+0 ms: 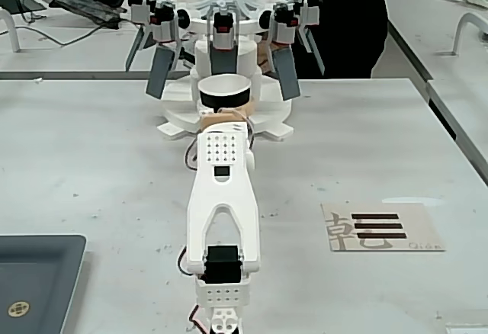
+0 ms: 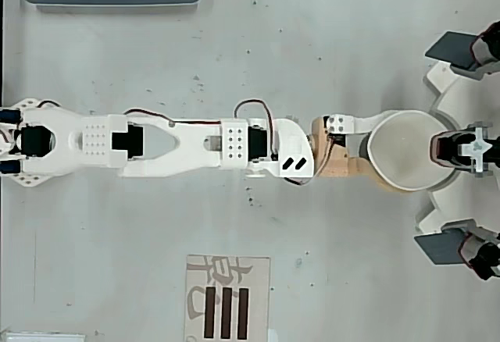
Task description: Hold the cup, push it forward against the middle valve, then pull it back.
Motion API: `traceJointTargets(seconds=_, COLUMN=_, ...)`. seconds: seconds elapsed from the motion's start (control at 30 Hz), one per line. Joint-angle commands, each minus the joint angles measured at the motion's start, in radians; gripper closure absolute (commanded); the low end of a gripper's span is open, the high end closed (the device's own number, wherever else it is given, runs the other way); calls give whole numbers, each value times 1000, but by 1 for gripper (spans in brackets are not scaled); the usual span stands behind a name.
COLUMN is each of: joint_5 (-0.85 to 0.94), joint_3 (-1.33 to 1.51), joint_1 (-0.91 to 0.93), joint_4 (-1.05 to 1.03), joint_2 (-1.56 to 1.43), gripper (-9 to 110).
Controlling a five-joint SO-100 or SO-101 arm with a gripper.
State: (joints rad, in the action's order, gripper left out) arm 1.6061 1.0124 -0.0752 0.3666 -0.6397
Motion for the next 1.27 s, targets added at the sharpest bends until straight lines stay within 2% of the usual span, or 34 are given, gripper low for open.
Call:
traceJointTargets(seconds=0.0, joint_5=-2, joint_3=29, joint_1=-12, joint_4=-5, joint_2=-75, gripper=98)
traceJointTargets(seconds=0.3, joint_5=11, joint_3=644, joint_1=-9, joint_4=218, joint_2=-506, gripper=98)
traceJointTargets(seconds=0.53, joint_5=15, joint_3=900, joint_1=-9, joint_4=264, joint_2=-732, gripper=98)
traceJointTargets(seconds=1.23, joint_5=21, joint_3=973, joint_1=-11, joint_4=278, joint_2=-790, gripper=98)
